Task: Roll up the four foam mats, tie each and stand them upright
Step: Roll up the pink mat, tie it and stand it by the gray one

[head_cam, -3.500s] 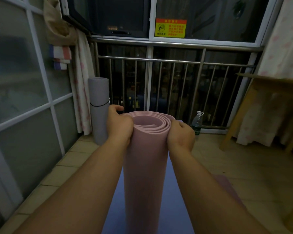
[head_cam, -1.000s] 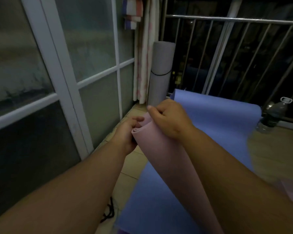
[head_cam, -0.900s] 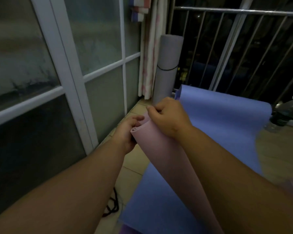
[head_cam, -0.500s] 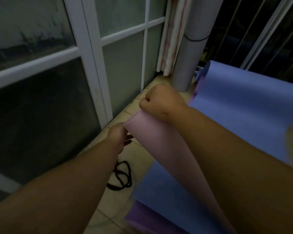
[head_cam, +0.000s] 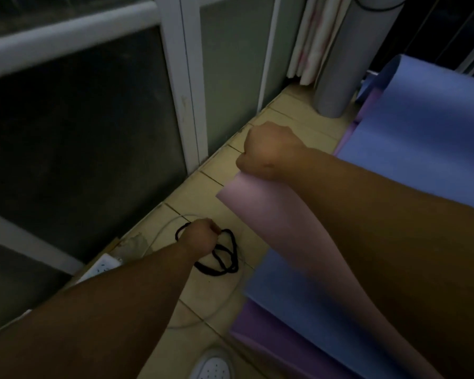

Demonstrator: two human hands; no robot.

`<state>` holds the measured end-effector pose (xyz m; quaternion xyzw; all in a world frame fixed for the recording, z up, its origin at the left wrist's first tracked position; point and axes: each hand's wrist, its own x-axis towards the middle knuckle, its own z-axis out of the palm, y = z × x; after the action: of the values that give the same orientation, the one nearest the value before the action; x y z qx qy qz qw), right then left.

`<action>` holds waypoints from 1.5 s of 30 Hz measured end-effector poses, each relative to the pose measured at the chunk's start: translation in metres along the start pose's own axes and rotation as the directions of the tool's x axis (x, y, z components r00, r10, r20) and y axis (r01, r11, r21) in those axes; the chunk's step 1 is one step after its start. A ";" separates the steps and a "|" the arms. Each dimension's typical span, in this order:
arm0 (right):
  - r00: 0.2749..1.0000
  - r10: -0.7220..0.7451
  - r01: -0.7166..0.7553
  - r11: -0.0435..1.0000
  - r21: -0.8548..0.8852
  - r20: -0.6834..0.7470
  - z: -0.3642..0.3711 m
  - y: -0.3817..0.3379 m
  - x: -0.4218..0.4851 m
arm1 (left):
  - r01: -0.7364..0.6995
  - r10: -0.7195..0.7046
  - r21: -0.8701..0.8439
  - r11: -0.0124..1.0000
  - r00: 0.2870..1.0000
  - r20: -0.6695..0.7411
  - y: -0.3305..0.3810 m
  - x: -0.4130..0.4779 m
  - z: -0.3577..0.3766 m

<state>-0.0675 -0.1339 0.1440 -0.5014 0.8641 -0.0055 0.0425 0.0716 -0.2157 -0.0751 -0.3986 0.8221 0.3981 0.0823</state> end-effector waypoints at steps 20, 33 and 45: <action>0.996 0.076 -0.077 0.997 -0.030 -0.048 -0.005 0.013 -0.011 | -0.197 0.052 0.489 0.850 0.954 0.295 -0.045 -0.035 0.059; 0.994 0.046 -0.051 0.998 -0.041 -0.103 -0.008 0.012 -0.021 | -0.237 0.079 0.437 0.868 0.933 0.350 -0.047 -0.039 0.063; 0.981 0.097 -0.102 0.995 -0.022 -0.170 -0.029 0.024 -0.036 | -0.116 0.092 0.317 0.941 0.992 0.088 -0.004 -0.030 0.001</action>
<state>-0.0727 -0.0913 0.1745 -0.4558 0.8886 -0.0327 -0.0383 0.0944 -0.1989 -0.0647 -0.3212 0.8924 0.2768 0.1547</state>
